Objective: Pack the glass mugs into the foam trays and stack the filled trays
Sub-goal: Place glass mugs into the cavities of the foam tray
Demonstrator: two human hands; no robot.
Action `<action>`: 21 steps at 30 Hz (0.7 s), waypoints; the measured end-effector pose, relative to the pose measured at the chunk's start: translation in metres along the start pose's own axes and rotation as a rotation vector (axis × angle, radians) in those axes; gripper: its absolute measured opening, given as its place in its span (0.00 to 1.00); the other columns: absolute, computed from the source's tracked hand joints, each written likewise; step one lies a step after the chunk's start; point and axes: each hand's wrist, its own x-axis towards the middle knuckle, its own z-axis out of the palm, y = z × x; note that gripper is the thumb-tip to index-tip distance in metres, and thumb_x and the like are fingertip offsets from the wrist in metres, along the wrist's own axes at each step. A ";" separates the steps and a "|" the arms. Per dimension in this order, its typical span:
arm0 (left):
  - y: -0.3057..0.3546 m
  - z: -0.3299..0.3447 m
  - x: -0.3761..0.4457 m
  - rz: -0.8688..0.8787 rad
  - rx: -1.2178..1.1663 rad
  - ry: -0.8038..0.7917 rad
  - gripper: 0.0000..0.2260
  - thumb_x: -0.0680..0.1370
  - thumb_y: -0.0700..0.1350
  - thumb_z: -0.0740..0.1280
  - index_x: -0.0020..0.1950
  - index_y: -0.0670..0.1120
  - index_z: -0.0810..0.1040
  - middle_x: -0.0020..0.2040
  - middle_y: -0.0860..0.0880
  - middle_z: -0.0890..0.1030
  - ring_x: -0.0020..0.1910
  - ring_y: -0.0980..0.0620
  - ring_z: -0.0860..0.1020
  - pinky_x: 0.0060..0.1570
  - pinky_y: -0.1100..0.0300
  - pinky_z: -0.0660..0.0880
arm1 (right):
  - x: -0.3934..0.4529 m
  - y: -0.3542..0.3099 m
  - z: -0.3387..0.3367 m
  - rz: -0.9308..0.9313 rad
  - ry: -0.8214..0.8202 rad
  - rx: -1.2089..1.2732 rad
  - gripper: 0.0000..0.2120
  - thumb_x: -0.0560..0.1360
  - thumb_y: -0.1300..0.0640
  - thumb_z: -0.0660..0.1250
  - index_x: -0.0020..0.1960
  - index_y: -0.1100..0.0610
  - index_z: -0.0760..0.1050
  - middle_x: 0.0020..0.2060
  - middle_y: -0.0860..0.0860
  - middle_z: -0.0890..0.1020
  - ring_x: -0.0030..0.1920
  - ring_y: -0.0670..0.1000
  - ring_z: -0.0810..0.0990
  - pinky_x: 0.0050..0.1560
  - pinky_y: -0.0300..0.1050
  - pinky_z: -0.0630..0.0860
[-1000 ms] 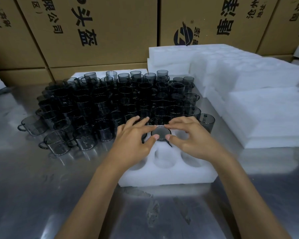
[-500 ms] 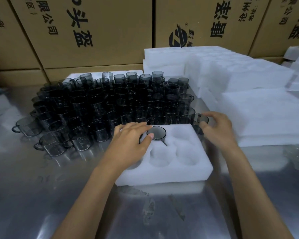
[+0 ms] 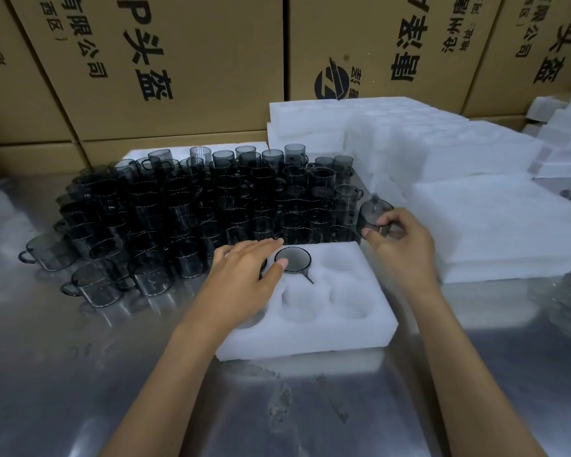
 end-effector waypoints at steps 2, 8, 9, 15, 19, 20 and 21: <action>0.002 -0.003 -0.001 -0.010 -0.038 0.025 0.21 0.82 0.54 0.59 0.76 0.56 0.65 0.60 0.57 0.77 0.66 0.60 0.67 0.66 0.64 0.51 | -0.002 -0.009 0.001 -0.055 0.008 0.097 0.16 0.69 0.57 0.76 0.47 0.42 0.71 0.46 0.33 0.80 0.47 0.40 0.80 0.48 0.31 0.73; 0.023 -0.011 0.007 -0.004 -0.264 0.093 0.26 0.80 0.49 0.65 0.75 0.65 0.61 0.68 0.63 0.73 0.60 0.46 0.76 0.65 0.47 0.71 | -0.015 -0.032 0.009 -0.245 -0.060 0.247 0.33 0.68 0.61 0.76 0.66 0.42 0.66 0.58 0.41 0.77 0.58 0.38 0.78 0.54 0.28 0.72; 0.029 -0.011 0.011 0.019 -0.291 0.094 0.28 0.79 0.48 0.66 0.75 0.66 0.59 0.68 0.64 0.72 0.63 0.52 0.75 0.65 0.48 0.72 | -0.018 -0.035 0.010 -0.267 -0.083 0.248 0.35 0.68 0.61 0.76 0.68 0.42 0.65 0.59 0.43 0.76 0.59 0.39 0.77 0.53 0.28 0.72; 0.066 0.007 0.038 0.136 -0.275 0.113 0.35 0.73 0.50 0.74 0.74 0.61 0.59 0.69 0.61 0.69 0.67 0.58 0.70 0.65 0.49 0.70 | -0.025 -0.050 0.010 -0.133 -0.101 0.278 0.26 0.68 0.56 0.79 0.63 0.48 0.76 0.58 0.48 0.77 0.57 0.44 0.79 0.54 0.38 0.79; 0.073 0.016 0.043 0.156 -0.253 0.243 0.26 0.71 0.51 0.76 0.66 0.55 0.70 0.59 0.59 0.74 0.60 0.55 0.75 0.61 0.48 0.71 | -0.022 -0.052 0.000 -0.037 -0.150 0.368 0.15 0.71 0.42 0.74 0.49 0.52 0.82 0.42 0.54 0.81 0.40 0.54 0.79 0.40 0.51 0.79; 0.071 0.016 0.044 0.137 -0.282 0.224 0.25 0.72 0.51 0.76 0.66 0.56 0.71 0.57 0.61 0.74 0.60 0.55 0.74 0.61 0.50 0.71 | -0.021 -0.052 -0.003 -0.035 -0.133 0.364 0.18 0.73 0.39 0.71 0.44 0.54 0.82 0.33 0.53 0.78 0.34 0.51 0.75 0.35 0.49 0.74; 0.067 0.016 0.044 0.110 -0.345 0.177 0.25 0.72 0.50 0.75 0.67 0.57 0.71 0.56 0.64 0.74 0.60 0.57 0.74 0.61 0.53 0.70 | -0.018 -0.050 -0.007 -0.028 -0.116 0.348 0.22 0.75 0.37 0.67 0.40 0.56 0.81 0.27 0.48 0.73 0.30 0.46 0.71 0.33 0.44 0.70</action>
